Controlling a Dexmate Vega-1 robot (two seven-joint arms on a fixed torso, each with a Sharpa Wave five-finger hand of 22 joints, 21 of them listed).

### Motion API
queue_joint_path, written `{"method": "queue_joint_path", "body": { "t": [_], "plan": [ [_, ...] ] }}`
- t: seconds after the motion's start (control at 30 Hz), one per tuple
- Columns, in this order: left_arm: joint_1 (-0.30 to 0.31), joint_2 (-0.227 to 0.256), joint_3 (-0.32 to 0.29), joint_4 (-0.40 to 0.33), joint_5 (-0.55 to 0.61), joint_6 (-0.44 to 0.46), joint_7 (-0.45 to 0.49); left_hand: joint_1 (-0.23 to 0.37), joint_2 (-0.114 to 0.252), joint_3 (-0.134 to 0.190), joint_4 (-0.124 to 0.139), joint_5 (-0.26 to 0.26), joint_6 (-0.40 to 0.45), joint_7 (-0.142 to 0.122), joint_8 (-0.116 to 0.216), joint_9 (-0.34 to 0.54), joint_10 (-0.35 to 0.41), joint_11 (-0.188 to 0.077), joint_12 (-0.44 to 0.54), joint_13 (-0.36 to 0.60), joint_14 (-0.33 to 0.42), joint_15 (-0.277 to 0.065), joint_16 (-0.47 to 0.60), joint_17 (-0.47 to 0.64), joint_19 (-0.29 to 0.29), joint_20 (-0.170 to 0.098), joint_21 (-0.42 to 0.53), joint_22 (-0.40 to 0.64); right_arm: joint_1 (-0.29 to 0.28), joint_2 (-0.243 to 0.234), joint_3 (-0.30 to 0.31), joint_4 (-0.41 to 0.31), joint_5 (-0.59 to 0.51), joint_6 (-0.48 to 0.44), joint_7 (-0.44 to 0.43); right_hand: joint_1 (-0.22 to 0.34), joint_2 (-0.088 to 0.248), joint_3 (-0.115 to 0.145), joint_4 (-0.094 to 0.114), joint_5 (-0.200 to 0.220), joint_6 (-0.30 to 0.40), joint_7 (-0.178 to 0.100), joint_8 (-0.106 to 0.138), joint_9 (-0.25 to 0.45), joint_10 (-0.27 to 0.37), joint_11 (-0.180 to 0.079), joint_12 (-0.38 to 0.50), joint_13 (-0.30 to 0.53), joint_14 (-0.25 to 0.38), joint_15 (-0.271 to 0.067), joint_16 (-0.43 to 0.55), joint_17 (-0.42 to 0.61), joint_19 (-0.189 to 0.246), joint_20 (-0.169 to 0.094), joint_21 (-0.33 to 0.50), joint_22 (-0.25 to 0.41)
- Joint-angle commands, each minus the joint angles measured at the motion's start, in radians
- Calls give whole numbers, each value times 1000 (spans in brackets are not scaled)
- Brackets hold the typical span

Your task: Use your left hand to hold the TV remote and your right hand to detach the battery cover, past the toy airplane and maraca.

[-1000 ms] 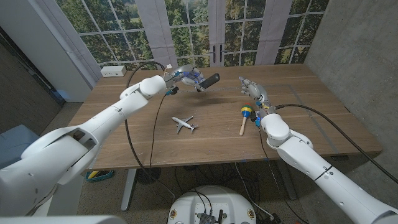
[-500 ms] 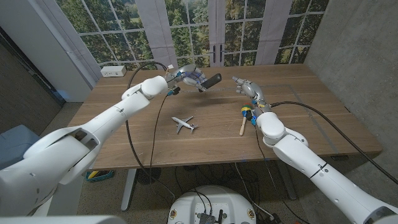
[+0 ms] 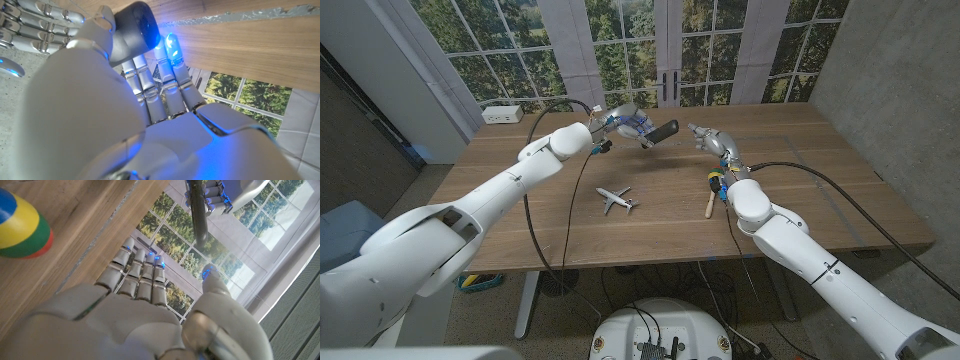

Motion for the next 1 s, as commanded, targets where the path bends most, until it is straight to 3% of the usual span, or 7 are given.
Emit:
{"method": "queue_joint_path", "body": {
  "t": [0.03, 0.57, 1.0],
  "plan": [
    [4, -2, 8, -8, 38, -14, 31, 81, 94, 69, 5, 156, 40, -32, 4, 3, 141, -131, 0, 3, 186, -272, -2, 5, -9, -108, 11, -2, 13, 11, -17, 4, -16, -6, 5, 12, 0, -7, 1, 6, 12, 1, 12, 5, 11, 1, 8, 9, 17, 1, 13, 8, 15, -1, 6, 4],
    [9, -7, 8, -11, 47, -18, 39, 80, 92, 72, 5, 158, 41, -34, 0, 5, 144, -131, -7, 7, 186, -272, -8, 15, -13, -108, 28, -19, 25, 25, -43, -9, -62, -38, -17, 20, -16, -29, 7, 9, 41, 1, 29, 14, 29, 6, 22, 34, 35, 1, 33, 32, 32, 0, 13, 6],
    [7, -13, 12, -5, 51, -12, 40, 79, 91, 75, 4, 158, 44, -33, -3, 7, 147, -131, -12, 11, 188, -272, -13, 22, -19, -109, 41, -33, 36, 44, -59, -5, -90, -40, -27, 42, -25, -45, 5, 18, 61, -9, 45, 21, 54, -13, 39, 61, 75, -11, 66, 60, 53, -5, 22, 9]
  ]
}}
